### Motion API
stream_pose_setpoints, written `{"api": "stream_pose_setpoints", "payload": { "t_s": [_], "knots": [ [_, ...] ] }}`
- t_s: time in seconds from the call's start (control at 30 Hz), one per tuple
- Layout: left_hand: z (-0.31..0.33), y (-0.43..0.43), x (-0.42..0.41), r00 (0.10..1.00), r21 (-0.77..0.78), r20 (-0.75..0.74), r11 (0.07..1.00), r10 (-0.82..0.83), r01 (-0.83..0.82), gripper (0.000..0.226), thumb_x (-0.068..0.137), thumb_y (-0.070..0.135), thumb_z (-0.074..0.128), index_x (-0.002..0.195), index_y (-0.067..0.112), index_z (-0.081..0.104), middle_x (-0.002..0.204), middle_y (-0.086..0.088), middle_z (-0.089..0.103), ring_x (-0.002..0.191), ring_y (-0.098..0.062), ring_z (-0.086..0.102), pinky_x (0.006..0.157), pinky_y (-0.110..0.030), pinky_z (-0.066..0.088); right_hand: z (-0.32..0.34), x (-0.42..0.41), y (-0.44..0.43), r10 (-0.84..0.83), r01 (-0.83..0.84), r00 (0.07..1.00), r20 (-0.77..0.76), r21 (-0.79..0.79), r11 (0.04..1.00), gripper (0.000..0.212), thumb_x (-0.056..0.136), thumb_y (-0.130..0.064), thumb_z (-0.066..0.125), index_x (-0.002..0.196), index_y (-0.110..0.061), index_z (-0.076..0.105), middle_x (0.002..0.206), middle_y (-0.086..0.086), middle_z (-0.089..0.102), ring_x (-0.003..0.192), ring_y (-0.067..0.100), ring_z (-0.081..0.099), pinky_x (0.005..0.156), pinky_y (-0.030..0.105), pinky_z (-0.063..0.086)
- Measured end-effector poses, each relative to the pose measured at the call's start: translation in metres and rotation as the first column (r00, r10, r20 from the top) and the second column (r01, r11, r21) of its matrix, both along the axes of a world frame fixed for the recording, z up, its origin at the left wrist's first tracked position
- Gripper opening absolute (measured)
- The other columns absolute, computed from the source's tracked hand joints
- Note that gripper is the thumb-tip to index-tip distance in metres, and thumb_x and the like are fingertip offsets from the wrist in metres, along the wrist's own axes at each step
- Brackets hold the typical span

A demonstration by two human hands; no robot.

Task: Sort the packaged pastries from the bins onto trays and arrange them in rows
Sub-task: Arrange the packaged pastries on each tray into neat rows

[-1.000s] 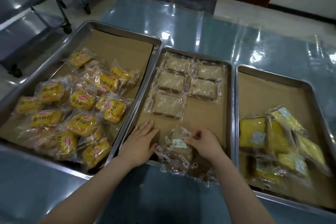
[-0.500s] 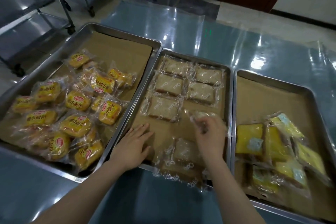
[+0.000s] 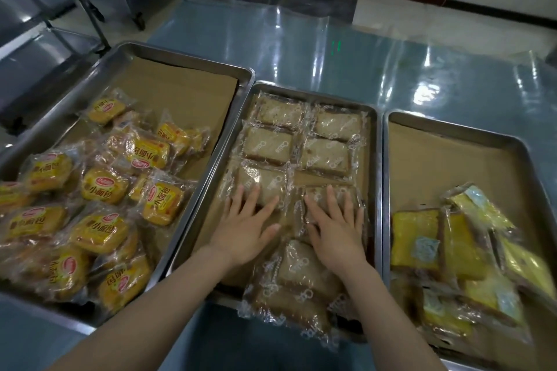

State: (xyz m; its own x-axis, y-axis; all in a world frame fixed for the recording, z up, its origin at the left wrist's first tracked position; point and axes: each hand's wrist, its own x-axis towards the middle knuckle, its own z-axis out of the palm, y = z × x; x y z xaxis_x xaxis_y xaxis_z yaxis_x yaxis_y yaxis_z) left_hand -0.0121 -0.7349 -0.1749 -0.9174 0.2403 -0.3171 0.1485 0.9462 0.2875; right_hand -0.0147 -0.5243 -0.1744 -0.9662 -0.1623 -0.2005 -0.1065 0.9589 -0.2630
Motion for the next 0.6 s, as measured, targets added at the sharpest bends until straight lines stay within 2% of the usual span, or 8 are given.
{"api": "stream_pose_setpoints", "payload": {
  "t_s": [0.07, 0.17, 0.27, 0.33, 0.4, 0.47, 0.53, 0.6],
  "knots": [
    [-0.004, 0.001, -0.005, 1.000, -0.026, 0.027, 1.000, -0.015, 0.016, 0.060, 0.088, 0.067, 0.014, 0.133, 0.054, -0.024, 0.147, 0.004, -0.038, 0.130, -0.026, -0.041, 0.104, -0.043, -0.022, -0.006, -0.004, -0.004, -0.012, 0.013, 1.000, -0.022, 0.037, 0.999, 0.056, 0.099, -0.046, 0.028, 0.147, -0.049, -0.002, 0.153, -0.005, -0.028, 0.135, 0.027, -0.037, 0.103, 0.048, -0.029],
    [-0.002, -0.002, -0.007, 0.998, 0.030, 0.060, 0.999, -0.021, 0.019, 0.059, 0.090, 0.065, 0.017, 0.134, 0.056, -0.020, 0.146, 0.007, -0.039, 0.129, -0.023, -0.042, 0.104, -0.041, -0.023, -0.011, -0.012, -0.009, -0.037, 0.037, 0.999, -0.014, 0.069, 0.997, 0.056, 0.100, -0.046, 0.024, 0.146, -0.047, -0.008, 0.151, -0.002, -0.033, 0.129, 0.028, -0.044, 0.099, 0.047, -0.033],
    [0.008, -0.005, -0.003, 0.999, 0.155, 0.043, 0.988, 0.005, -0.011, 0.056, 0.094, 0.056, 0.027, 0.142, 0.050, -0.001, 0.150, 0.012, -0.027, 0.135, -0.016, -0.033, 0.108, -0.039, -0.016, -0.010, -0.015, -0.013, -0.051, 0.052, 0.999, -0.010, 0.077, 0.996, 0.056, 0.100, -0.045, 0.023, 0.147, -0.044, -0.008, 0.153, 0.001, -0.030, 0.129, 0.028, -0.045, 0.105, 0.051, -0.028],
    [0.015, -0.006, 0.008, 0.998, 0.264, -0.029, 0.964, 0.052, -0.042, 0.053, 0.096, 0.045, 0.038, 0.145, 0.044, 0.018, 0.154, 0.016, -0.008, 0.141, -0.010, -0.015, 0.114, -0.038, -0.003, -0.004, -0.012, -0.014, -0.061, 0.064, 0.997, -0.054, 0.058, 0.996, 0.058, 0.100, -0.046, 0.027, 0.149, -0.040, -0.003, 0.157, 0.004, -0.022, 0.133, 0.027, -0.039, 0.109, 0.052, -0.021],
    [0.020, -0.009, 0.024, 0.990, 0.369, -0.044, 0.923, 0.135, -0.110, 0.046, 0.095, 0.036, 0.048, 0.139, 0.037, 0.036, 0.150, 0.015, 0.024, 0.140, -0.011, 0.018, 0.114, -0.035, 0.020, 0.006, -0.002, -0.012, -0.062, 0.066, 0.986, -0.157, 0.016, 0.998, 0.060, 0.098, -0.047, 0.034, 0.150, -0.035, 0.007, 0.159, 0.004, -0.010, 0.140, 0.024, -0.028, 0.110, 0.048, -0.019],
    [0.024, -0.013, 0.041, 0.976, 0.434, 0.058, 0.875, 0.212, -0.216, 0.037, 0.092, 0.035, 0.053, 0.129, 0.032, 0.048, 0.130, 0.010, 0.052, 0.114, -0.008, 0.050, 0.095, -0.029, 0.044, 0.015, 0.016, -0.006, -0.094, 0.074, 0.963, -0.251, -0.088, 0.993, 0.054, 0.096, -0.043, 0.045, 0.146, -0.030, 0.027, 0.157, 0.000, 0.014, 0.146, 0.023, -0.003, 0.114, 0.040, -0.006],
    [0.026, -0.016, 0.057, 0.959, 0.428, 0.185, 0.861, 0.215, -0.275, 0.028, 0.091, 0.040, 0.055, 0.117, 0.030, 0.054, 0.108, 0.011, 0.062, 0.095, -0.006, 0.058, 0.082, -0.028, 0.049, 0.023, 0.038, 0.005, -0.166, 0.109, 0.966, -0.196, -0.273, 0.956, 0.042, 0.093, -0.037, 0.054, 0.133, -0.027, 0.049, 0.142, -0.009, 0.039, 0.137, 0.017, 0.027, 0.112, 0.027, 0.015],
    [0.027, -0.017, 0.071, 0.931, 0.415, 0.319, 0.857, 0.176, -0.304, 0.029, 0.088, 0.050, 0.054, 0.109, 0.031, 0.052, 0.093, 0.014, 0.061, 0.085, -0.006, 0.059, 0.074, -0.028, 0.049, 0.027, 0.062, 0.016, -0.193, 0.174, 0.981, 0.004, -0.444, 0.879, 0.036, 0.090, -0.041, 0.056, 0.124, -0.031, 0.056, 0.126, -0.020, 0.043, 0.128, 0.010, 0.038, 0.103, 0.016, 0.026]
  ]
}}
